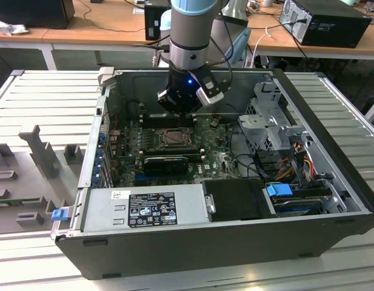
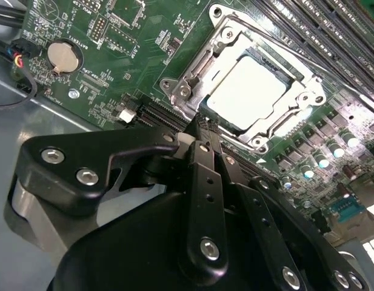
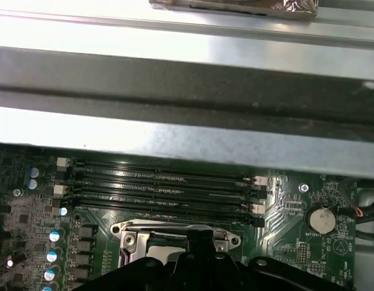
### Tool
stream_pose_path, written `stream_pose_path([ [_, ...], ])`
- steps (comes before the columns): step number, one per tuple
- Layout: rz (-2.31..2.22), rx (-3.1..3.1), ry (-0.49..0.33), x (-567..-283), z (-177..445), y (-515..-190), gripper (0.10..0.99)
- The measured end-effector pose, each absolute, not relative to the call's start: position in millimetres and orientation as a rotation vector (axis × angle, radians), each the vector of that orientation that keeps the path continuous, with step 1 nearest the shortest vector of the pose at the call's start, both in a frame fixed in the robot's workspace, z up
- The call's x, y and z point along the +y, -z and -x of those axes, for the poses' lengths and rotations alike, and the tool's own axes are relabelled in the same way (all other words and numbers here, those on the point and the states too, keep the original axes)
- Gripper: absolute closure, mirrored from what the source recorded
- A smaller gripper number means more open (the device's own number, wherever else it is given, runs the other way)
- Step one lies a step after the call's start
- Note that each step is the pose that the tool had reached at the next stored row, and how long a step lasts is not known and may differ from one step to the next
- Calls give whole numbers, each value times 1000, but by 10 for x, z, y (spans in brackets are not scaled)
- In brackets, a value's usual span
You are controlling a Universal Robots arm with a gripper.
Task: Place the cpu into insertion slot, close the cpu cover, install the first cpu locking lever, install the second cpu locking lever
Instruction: 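Install the second cpu locking lever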
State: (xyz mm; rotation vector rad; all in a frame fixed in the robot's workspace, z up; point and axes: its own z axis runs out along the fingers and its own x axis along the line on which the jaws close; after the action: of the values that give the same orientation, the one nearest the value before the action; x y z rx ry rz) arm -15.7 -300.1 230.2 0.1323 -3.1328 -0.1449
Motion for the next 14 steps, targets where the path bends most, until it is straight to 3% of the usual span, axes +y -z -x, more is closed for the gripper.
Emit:
stream_pose_path([
  [14, -131, -3133, 147, -3409, 158, -2334, 980],
])
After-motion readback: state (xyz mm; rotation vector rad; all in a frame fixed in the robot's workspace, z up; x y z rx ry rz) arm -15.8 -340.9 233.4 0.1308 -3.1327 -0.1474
